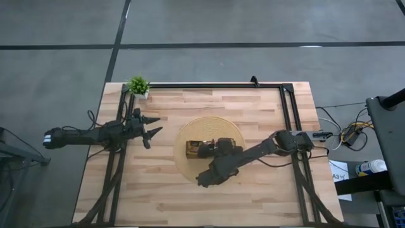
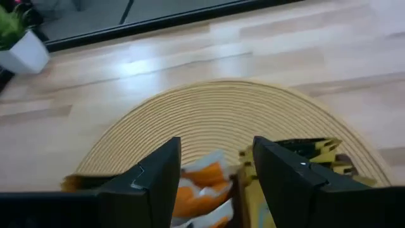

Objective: Pick & Place Tea
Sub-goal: Put the lemon tea sachet into the right section of the wooden organizer

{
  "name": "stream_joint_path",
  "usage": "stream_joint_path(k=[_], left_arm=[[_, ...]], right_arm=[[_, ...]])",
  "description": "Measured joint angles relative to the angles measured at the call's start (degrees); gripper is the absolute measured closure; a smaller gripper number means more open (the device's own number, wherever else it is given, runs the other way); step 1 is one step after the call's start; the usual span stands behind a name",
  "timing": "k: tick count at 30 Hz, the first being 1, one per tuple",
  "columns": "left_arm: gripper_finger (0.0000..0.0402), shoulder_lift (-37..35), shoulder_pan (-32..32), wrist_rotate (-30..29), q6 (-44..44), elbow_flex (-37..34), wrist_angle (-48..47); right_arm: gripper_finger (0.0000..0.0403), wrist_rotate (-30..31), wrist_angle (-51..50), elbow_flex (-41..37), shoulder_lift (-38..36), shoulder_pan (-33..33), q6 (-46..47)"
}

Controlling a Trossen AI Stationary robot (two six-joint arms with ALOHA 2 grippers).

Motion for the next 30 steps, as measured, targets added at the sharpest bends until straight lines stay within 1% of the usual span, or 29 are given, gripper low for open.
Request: stream_joint_path(k=[5, 7, 9, 10, 12, 19, 25, 30], left_arm=[[0.0199, 0.0, 0.0, 0.0, 0.0, 0.0, 0.0], [0.0199, 0.0, 0.0, 0.0, 0.0, 0.0, 0.0], [0.0199, 0.0, 0.0, 0.0, 0.0, 0.0, 0.0], [0.0199, 0.0, 0.0, 0.0, 0.0, 0.0, 0.0], [0.0199, 0.0, 0.0, 0.0, 0.0, 0.0, 0.0], [0.0199, 0.0, 0.0, 0.0, 0.0, 0.0, 0.0], [0.0199, 0.0, 0.0, 0.0, 0.0, 0.0, 0.0], [0.0199, 0.0, 0.0, 0.0, 0.0, 0.0, 0.0]], right_arm=[[0.0213, -0.5, -0.2, -2.0, 0.0, 0.0, 3.6], [0.0217, -3.9, 0.0, -2.9, 0.0, 0.1, 5.6], [0.0221, -9.8, 0.8, -3.6, 0.2, -0.1, 6.2], [0.0222, -11.7, 1.3, -3.9, 0.3, -0.2, 5.8], [0.0226, -12.7, 2.7, -4.3, 0.3, -0.2, 4.7], [0.023, -8.2, 3.2, -3.9, 0.0, 0.3, 3.7], [0.023, -2.1, 3.2, -2.4, -1.1, 0.9, 2.2], [0.023, -2.0, 3.2, 0.4, -1.2, 2.0, 0.5]])
